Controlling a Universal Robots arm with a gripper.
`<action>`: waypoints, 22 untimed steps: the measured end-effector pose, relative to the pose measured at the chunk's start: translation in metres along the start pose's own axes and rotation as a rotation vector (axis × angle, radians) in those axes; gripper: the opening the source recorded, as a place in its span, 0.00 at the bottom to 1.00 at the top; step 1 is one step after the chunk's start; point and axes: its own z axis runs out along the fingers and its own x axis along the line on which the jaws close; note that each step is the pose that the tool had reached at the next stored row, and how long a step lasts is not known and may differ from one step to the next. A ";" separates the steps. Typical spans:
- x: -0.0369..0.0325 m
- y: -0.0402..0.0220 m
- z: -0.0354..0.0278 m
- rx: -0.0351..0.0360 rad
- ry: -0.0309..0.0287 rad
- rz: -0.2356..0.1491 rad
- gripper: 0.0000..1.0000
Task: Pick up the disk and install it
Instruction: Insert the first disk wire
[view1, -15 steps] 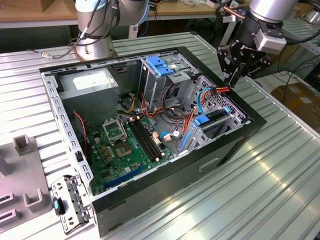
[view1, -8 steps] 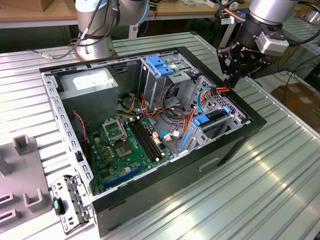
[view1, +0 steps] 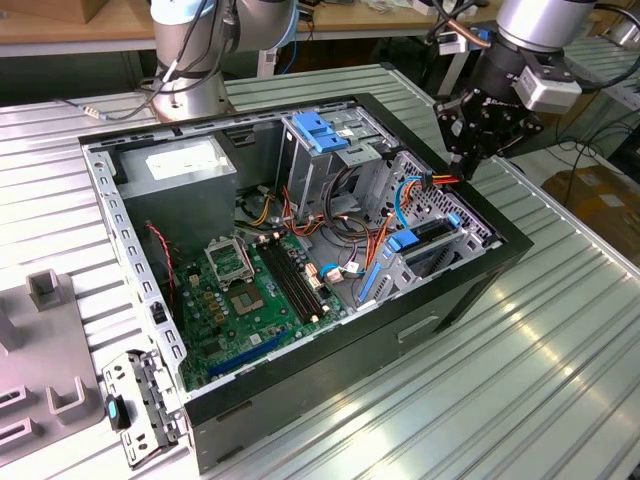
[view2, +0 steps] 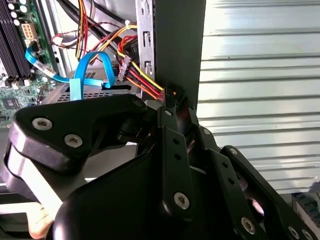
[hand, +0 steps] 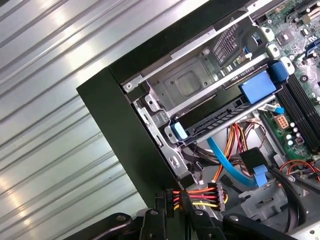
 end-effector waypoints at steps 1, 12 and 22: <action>0.0000 0.0000 0.0003 -0.0034 0.0024 -0.004 0.25; -0.0005 0.0001 0.0059 -0.0069 0.0059 -0.028 0.24; -0.0002 0.0003 -0.0036 -0.0086 0.0045 0.022 0.17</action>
